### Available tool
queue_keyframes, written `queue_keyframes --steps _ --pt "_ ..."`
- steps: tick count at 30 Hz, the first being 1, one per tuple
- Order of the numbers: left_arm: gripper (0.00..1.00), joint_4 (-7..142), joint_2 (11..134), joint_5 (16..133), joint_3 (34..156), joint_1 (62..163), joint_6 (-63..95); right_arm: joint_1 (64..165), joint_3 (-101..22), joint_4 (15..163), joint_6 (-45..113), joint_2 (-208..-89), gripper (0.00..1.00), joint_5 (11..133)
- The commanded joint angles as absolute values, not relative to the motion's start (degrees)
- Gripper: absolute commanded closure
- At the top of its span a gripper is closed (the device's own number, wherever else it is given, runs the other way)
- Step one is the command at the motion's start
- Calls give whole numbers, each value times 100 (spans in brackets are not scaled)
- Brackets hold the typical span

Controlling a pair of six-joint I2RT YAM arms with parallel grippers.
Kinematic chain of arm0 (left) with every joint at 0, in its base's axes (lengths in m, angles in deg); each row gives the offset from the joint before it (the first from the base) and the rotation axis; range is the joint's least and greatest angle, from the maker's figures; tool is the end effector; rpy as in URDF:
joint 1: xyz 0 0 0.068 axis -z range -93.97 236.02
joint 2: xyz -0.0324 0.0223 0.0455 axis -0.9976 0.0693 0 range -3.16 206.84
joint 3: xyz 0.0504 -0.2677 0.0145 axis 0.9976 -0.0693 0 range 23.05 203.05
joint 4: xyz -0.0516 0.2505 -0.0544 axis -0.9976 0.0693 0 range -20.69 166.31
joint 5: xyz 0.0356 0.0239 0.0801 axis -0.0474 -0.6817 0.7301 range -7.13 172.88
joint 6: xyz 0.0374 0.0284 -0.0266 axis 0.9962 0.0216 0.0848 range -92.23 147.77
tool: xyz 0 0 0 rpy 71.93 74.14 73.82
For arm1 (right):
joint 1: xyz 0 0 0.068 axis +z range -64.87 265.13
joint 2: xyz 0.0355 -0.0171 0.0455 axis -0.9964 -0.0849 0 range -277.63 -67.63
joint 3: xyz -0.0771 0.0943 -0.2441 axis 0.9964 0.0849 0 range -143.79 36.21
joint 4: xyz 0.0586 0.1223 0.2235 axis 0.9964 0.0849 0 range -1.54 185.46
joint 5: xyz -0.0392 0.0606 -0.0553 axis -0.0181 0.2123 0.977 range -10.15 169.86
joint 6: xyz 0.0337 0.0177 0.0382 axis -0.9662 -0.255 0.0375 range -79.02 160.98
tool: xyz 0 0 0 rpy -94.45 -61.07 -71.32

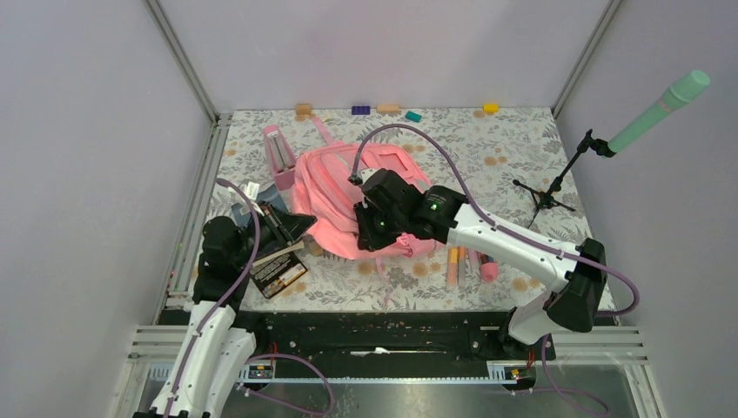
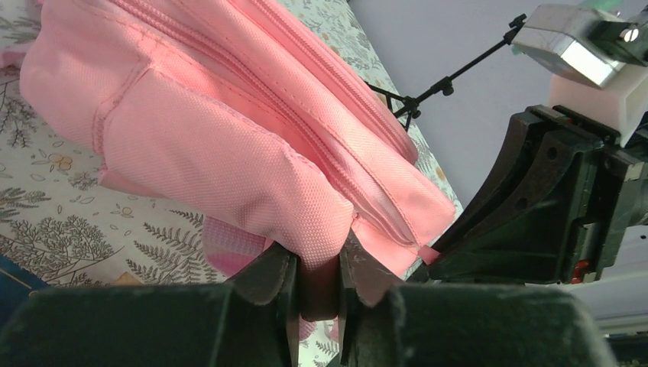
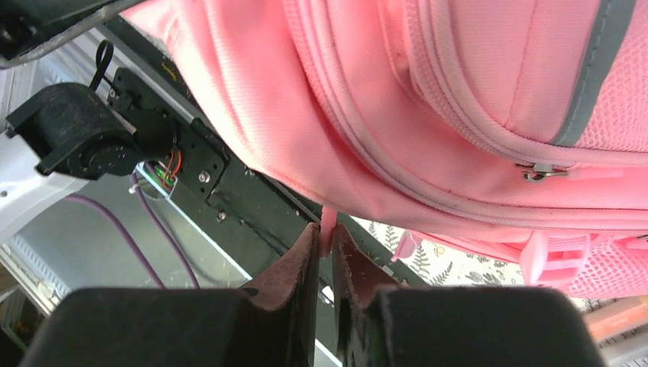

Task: Pack the student bag
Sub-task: Unzip the student bag at the center of the board.

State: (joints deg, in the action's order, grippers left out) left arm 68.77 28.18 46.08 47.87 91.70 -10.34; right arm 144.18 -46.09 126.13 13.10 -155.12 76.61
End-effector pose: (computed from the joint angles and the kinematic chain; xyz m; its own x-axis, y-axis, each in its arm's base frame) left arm 0.1438 -0.0357 0.2718 -0.4962 -0.4474 -0.7441 0.4647 0.5870 -0.6629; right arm 0.1723 0.2911 0.3403 -0.7195 -0.2923 -0.6300 -0.6123 0.6951 0.3768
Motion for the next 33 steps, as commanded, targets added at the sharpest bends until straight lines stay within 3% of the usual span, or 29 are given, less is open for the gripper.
queue_keyframes --steps 1,7,18,29,30,32,33 --pt "100 6510 2918 4227 5203 9217 -871 14640 -5297 13100 1537 -15526 100 6954" --pt "100 6348 3063 4212 5279 9274 -915 15055 -5731 13340 1390 -15742 100 7905" --pt "100 7344 3007 4472 5600 9279 -260 15369 -5490 13025 2875 -15492 100 11559" --pt "100 7546 3714 4339 6255 9279 -312 15630 -3423 9877 5652 -14377 100 10818" --pt "100 7611 3792 4435 6319 9278 -310 15643 -3267 9681 5849 -14288 98 10709" --pt "100 7822 3895 4643 6468 9279 -188 15667 -2949 9347 6007 -14130 55 10849" --pt "100 7920 3947 4762 6539 9277 -123 15667 -2882 9263 5931 -14064 46 11065"
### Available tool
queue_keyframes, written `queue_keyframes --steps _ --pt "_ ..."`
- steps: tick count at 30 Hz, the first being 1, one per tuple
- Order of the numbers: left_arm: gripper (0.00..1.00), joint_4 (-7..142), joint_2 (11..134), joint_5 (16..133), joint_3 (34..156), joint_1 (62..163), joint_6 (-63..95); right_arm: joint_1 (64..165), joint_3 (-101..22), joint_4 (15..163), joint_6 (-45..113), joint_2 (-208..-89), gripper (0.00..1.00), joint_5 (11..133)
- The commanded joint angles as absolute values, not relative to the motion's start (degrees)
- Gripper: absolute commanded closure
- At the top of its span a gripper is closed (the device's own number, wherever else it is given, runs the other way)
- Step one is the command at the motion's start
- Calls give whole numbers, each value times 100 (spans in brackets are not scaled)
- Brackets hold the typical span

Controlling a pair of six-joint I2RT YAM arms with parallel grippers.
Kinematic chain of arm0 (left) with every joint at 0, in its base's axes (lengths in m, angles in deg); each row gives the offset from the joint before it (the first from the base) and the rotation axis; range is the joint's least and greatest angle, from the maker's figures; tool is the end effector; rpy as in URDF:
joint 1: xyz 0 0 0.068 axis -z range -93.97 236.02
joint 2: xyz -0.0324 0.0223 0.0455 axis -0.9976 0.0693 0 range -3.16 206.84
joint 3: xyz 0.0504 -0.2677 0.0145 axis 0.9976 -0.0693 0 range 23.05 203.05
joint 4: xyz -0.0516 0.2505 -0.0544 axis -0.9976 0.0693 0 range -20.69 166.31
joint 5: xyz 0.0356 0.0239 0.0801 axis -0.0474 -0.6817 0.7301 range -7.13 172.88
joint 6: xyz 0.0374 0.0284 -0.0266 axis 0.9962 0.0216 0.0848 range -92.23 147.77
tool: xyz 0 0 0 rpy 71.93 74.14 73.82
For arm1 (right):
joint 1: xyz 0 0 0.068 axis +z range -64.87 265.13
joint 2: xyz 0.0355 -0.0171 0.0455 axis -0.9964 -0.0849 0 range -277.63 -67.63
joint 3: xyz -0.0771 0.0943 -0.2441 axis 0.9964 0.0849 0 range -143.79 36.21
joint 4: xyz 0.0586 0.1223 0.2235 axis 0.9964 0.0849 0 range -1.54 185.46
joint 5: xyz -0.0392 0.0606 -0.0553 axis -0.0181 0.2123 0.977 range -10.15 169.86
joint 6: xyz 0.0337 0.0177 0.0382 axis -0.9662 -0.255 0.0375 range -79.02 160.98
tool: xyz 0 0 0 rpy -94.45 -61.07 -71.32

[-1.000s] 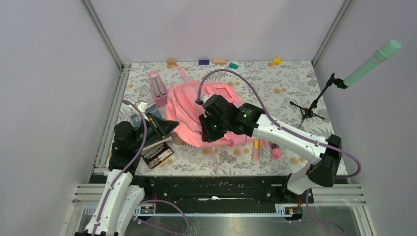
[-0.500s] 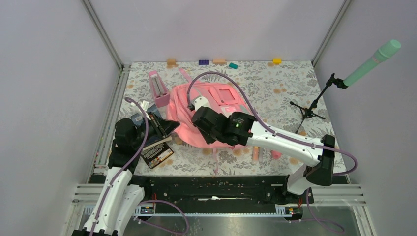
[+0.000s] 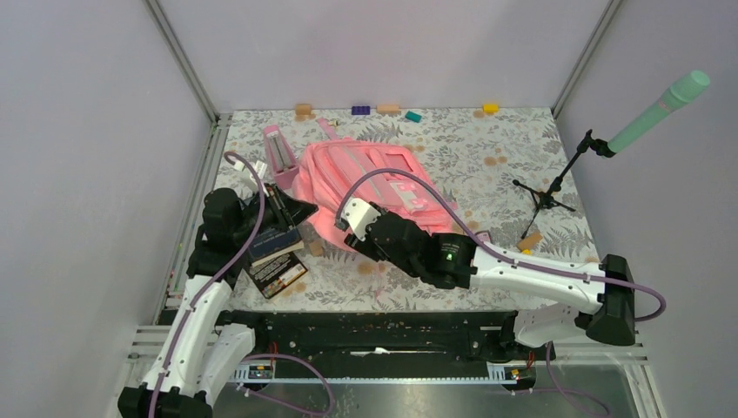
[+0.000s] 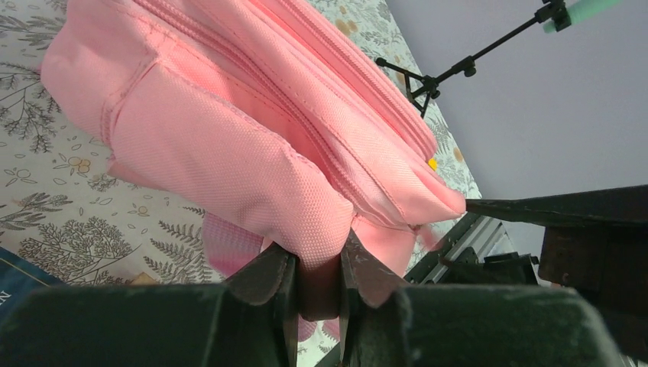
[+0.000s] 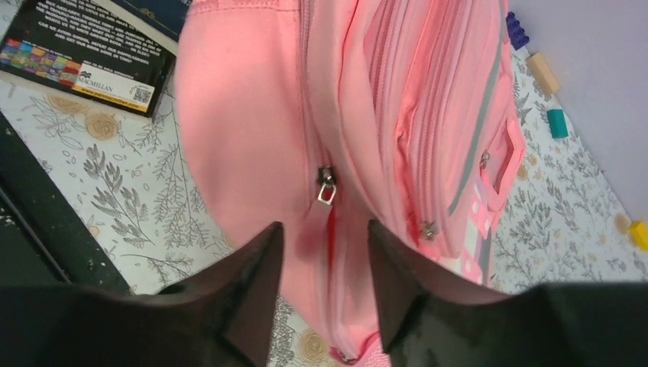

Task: Pack the student bag
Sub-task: Unzip the student bag at the center of the board.

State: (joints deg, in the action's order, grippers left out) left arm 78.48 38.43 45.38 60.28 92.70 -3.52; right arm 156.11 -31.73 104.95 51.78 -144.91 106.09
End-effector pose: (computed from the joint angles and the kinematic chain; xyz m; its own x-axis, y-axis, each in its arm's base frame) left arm 0.1671 -0.0414 0.3059 -0.5517 -0.3503 -0.7569 0.4604 0.6288 -0.6266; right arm 0.1156 0.2868 0.3443 -0.0047 -0.5299 -0.8480 -0.7323 0.5794 -0.3579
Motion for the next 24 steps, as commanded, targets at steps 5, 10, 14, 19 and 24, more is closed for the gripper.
queue_keyframes --steps 5,10,14,19,24 --pt "100 7722 4032 4852 6506 9279 -156 15633 -2785 9609 4777 -13843 29 11742" --pt "100 7287 4074 4748 6351 9279 -186 14957 -2575 10488 2142 -13398 34 10669" --pt "100 7223 4128 4709 6337 9279 -99 14859 -1897 9896 971 -12986 39 9756" --pt "100 7131 4139 4646 6242 9279 -91 14960 -885 8250 -76 -12654 44 9129" --pt "100 7106 4061 4595 6204 9279 -81 15062 -343 7419 -398 -12787 50 9615"
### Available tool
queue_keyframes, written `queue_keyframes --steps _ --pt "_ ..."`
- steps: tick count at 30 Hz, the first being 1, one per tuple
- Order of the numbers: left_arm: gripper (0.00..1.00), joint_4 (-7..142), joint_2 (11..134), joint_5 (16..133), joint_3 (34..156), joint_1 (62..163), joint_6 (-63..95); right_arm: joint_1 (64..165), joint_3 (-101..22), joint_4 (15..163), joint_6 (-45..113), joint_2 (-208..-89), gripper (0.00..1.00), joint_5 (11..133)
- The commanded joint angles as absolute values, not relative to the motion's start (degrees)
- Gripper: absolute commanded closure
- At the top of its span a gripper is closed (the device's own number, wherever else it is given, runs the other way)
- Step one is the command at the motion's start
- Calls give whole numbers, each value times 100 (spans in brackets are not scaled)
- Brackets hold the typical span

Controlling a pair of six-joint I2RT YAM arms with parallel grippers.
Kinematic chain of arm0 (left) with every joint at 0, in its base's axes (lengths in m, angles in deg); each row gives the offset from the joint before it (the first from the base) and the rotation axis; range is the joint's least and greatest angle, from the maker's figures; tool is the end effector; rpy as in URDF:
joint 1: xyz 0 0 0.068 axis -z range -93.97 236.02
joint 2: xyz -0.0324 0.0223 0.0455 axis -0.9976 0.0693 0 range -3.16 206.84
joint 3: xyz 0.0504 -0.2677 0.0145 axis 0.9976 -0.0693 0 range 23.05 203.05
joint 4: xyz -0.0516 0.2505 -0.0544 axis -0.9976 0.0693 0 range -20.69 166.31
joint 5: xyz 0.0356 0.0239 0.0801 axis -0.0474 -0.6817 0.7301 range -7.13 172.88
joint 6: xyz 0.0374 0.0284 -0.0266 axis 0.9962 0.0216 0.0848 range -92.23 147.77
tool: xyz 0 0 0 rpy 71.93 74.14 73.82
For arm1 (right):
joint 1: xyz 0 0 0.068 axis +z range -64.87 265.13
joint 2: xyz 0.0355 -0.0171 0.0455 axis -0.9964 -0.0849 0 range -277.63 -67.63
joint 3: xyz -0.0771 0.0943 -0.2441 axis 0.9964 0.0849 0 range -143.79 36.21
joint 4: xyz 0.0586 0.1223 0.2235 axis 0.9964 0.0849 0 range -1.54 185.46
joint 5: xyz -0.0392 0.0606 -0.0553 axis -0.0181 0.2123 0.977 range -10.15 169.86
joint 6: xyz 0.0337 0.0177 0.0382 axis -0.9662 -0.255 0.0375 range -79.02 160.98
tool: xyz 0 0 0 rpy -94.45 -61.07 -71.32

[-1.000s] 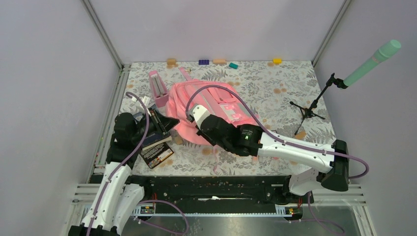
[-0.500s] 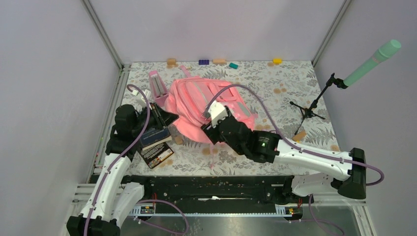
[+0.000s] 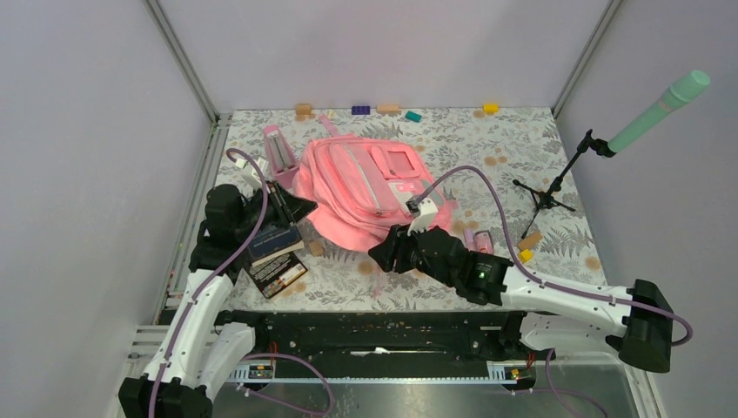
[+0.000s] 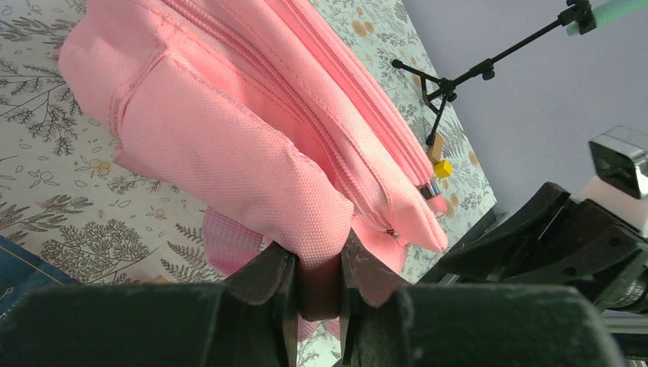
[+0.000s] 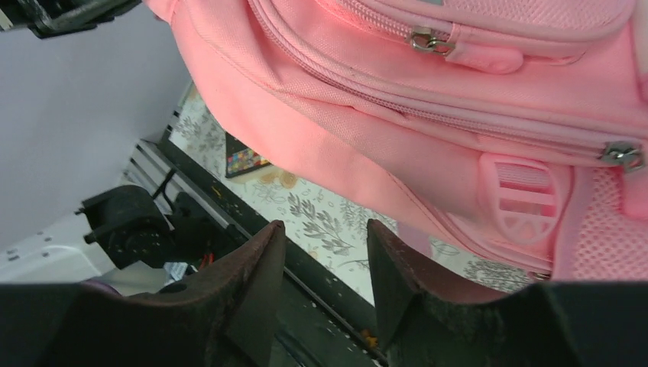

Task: Pack the student bag
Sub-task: Unzip the student bag at the center of the board.

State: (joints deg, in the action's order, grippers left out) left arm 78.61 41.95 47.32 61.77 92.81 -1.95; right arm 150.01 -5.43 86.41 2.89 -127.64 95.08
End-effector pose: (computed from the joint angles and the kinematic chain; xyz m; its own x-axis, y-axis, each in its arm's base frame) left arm 0.1792 -0.0422 0.3049 -0.5564 -0.3400 -0.7582 0.4331 0.6600 -0.6138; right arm 0.1119 0.2166 0.2914 -0.5668 0.1932 -0.8009 -0.5299 0.6589 0.5339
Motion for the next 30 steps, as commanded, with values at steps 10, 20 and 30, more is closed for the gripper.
queue_keyframes --steps 10,20,30 --pt "100 7117 3978 4461 6148 9278 -67 15134 2 6158 -807 -13384 61 10752" --pt "100 7072 3901 4403 6128 9279 -81 15245 90 5885 -877 -13799 61 11569" --pt "100 7055 3892 4396 6105 9279 -95 15565 190 5860 -1088 -13964 57 12131"
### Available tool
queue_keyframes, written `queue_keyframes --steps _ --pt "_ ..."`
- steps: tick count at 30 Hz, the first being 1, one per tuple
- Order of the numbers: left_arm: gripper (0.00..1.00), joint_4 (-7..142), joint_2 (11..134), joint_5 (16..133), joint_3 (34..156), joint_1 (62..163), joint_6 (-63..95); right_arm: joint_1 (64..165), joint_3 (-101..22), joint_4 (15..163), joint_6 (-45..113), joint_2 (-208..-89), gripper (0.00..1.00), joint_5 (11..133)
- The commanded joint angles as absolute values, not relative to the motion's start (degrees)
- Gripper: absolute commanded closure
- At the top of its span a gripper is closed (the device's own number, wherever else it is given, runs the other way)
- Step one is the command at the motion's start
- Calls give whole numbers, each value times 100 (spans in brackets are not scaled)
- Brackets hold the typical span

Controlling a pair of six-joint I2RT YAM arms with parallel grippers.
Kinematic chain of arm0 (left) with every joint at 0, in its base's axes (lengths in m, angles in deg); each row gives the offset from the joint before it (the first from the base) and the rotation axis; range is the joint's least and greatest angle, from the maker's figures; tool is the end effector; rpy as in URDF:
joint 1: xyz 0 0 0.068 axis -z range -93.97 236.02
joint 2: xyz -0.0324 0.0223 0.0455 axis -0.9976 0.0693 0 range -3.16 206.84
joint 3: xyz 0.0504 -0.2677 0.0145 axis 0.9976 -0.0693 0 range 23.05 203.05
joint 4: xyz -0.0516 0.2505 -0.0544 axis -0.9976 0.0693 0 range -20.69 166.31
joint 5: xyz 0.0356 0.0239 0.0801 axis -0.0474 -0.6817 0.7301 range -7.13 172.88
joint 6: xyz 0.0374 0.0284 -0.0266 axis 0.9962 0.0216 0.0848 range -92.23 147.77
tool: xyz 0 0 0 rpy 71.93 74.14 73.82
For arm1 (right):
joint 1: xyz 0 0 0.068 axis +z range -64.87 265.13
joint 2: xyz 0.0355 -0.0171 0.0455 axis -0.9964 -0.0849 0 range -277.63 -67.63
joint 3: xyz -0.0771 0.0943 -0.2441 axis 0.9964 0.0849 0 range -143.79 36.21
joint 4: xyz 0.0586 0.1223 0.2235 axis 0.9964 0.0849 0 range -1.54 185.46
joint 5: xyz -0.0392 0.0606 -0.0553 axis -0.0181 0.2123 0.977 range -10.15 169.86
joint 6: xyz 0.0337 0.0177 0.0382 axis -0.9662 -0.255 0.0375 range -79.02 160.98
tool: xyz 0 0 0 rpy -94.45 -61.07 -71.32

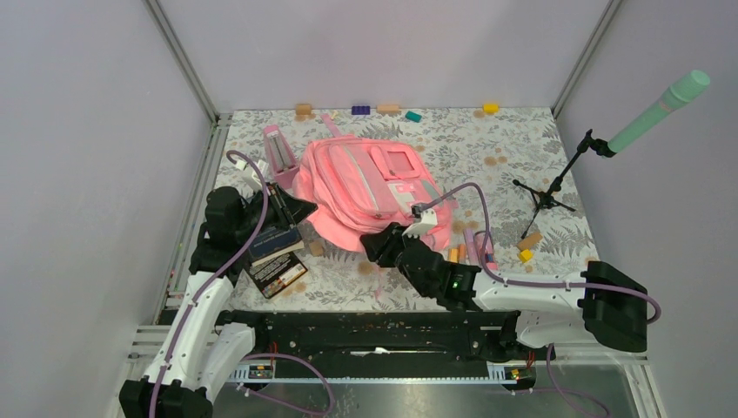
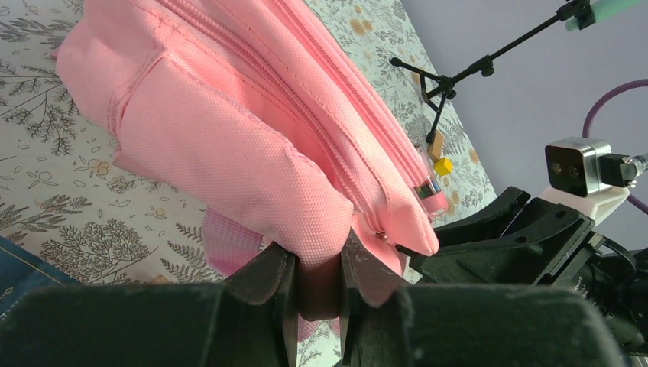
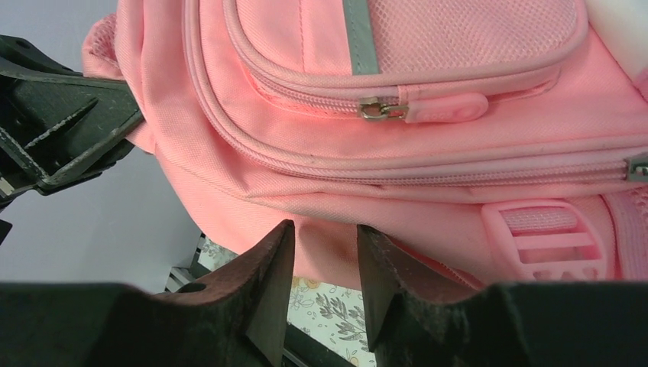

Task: Pack the student bag
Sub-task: Unzip the student bag at the center of the board.

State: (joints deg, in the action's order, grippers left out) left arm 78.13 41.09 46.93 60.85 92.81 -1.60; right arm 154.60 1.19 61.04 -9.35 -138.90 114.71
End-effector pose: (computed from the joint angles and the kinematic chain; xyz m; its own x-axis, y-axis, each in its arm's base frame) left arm 0.1765 -0.0420 0.3026 -0.5506 -0.3344 -0.7649 0.4451 0.6576 -0.6078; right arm 0.1140 0.2461 0.2512 -0.4734 0.5368 -0.6984 -0.3228 0.6320 0.7046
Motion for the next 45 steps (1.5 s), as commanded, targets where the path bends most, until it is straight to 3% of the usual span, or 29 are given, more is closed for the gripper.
queue_keyframes --steps 1,11,28,38,45 --pt "100 7054 3889 4399 6105 9279 -96 15577 180 5870 -1139 -13982 56 12162" --pt "100 6999 3879 4347 6068 9279 -121 15632 232 4888 -693 -14318 53 12396" --pt "100 6665 3795 4044 5959 9279 -254 15483 -92 4691 -830 -14740 54 12293" --pt "100 6658 3793 4047 5948 9279 -242 15474 -117 4477 -609 -14714 82 12105" --pt "100 6686 3780 4114 5944 9279 -221 15483 146 4544 -588 -14328 95 11994"
